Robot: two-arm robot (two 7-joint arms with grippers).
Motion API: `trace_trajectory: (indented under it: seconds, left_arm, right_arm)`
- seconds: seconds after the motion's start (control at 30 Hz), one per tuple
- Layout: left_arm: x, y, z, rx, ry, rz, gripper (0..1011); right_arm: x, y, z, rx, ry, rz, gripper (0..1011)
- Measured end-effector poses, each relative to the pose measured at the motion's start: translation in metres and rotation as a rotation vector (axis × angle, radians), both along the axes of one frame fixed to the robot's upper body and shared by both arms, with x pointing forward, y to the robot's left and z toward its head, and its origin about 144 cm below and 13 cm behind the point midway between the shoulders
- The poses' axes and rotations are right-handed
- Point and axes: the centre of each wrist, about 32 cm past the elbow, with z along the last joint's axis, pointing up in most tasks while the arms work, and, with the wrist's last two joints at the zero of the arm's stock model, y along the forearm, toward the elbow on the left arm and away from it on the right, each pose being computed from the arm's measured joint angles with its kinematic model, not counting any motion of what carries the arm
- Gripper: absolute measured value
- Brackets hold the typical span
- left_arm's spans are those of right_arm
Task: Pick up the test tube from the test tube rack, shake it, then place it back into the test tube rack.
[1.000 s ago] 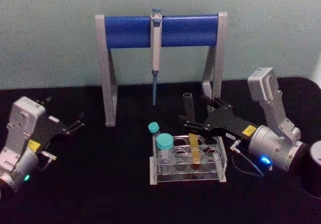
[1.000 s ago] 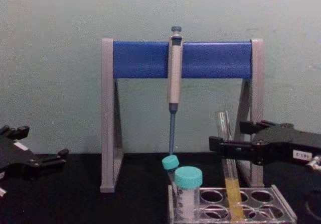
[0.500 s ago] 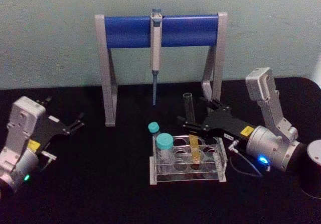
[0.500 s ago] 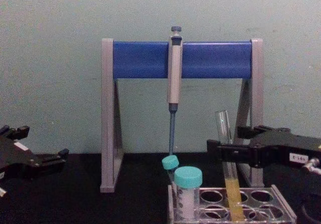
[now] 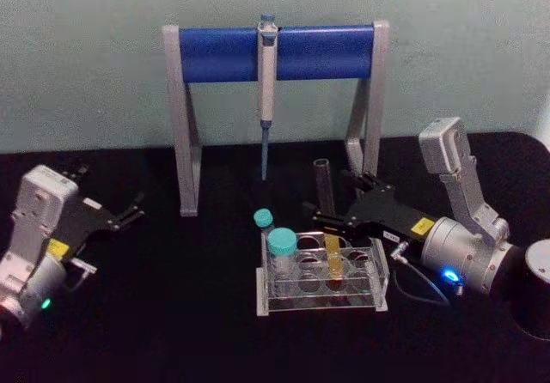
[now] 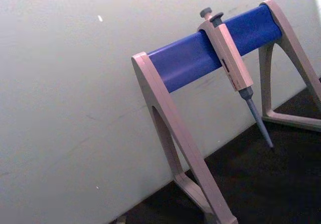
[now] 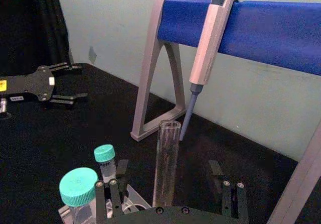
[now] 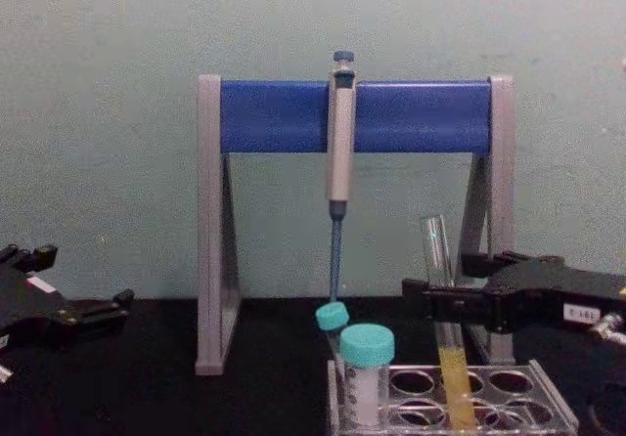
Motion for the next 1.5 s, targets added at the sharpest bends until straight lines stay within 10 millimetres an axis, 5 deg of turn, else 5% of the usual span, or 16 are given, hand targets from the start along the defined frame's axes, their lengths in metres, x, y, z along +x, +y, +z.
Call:
trace_trajectory:
  seconds: [0.73, 1.0, 1.5]
  left_arm:
    - [0.0000, 0.0000, 0.0000, 0.000, 0.000, 0.000, 1001]
    - [0.0000, 0.0000, 0.0000, 0.000, 0.000, 0.000, 1001]
    - [0.0000, 0.0000, 0.0000, 0.000, 0.000, 0.000, 1001]
  right_arm:
    - [-0.0002, 0.0002, 0.0001, 0.002, -0.003, -0.002, 996]
    - [-0.0004, 0.0002, -0.0001, 0.002, -0.002, -0.004, 818]
    - [-0.0004, 0.0002, -0.0001, 0.002, -0.002, -0.004, 322]
